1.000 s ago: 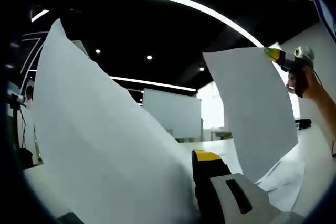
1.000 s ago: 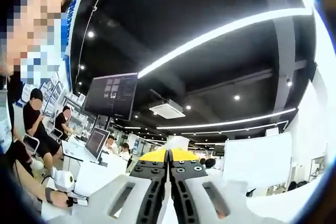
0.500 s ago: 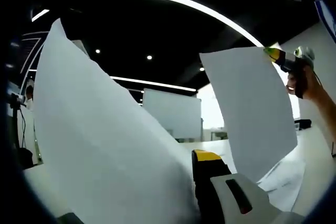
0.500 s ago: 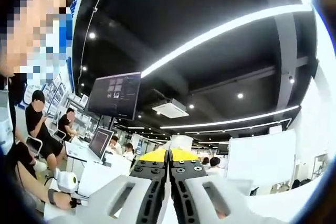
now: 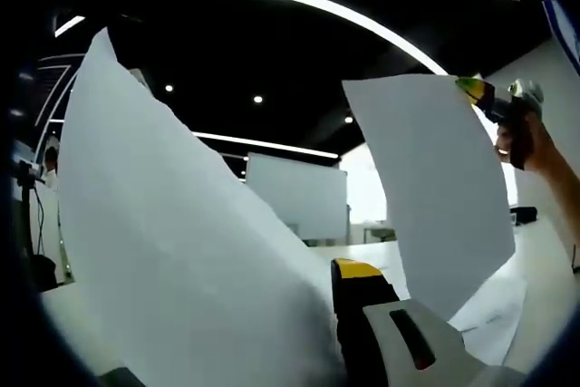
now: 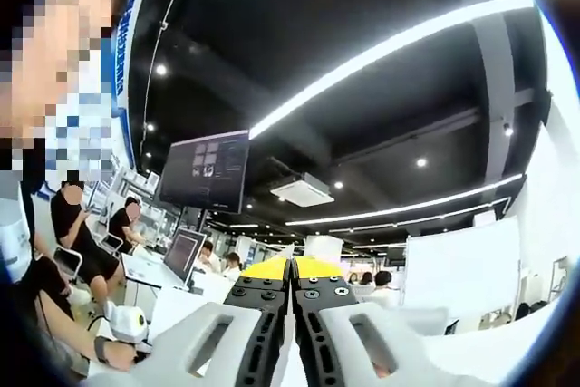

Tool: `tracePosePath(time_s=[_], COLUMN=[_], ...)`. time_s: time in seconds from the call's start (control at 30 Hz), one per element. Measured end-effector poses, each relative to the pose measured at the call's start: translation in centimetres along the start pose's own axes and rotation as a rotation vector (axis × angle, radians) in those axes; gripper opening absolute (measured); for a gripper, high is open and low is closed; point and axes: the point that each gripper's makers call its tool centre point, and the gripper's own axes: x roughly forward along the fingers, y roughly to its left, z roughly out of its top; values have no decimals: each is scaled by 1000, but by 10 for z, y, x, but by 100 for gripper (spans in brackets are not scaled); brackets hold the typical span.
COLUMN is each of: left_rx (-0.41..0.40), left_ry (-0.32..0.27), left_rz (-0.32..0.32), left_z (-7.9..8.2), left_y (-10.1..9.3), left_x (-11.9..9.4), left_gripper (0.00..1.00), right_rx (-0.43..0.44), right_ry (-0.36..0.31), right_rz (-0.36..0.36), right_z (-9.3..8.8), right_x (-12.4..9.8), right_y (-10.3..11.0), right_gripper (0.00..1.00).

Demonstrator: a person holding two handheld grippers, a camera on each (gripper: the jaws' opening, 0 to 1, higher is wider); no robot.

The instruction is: Organize the stack of printing papers by aligning and flattening the scattered papers on the table

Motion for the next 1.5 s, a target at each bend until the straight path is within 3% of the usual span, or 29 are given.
tracePosePath(time_s=[0.9,1.5], left_rx=[3,4], left_ry=[1,-4], left_rz=[0,-1], left_z=[-1,0], left_y=[2,1], left_x=[1,0], left_gripper=[22,22], right_rx=[10,27], right_ry=[22,49], right_rz=[42,48], right_z=[-11,-30], right_x=[12,18], right_y=[14,19], right_gripper=[0,0])
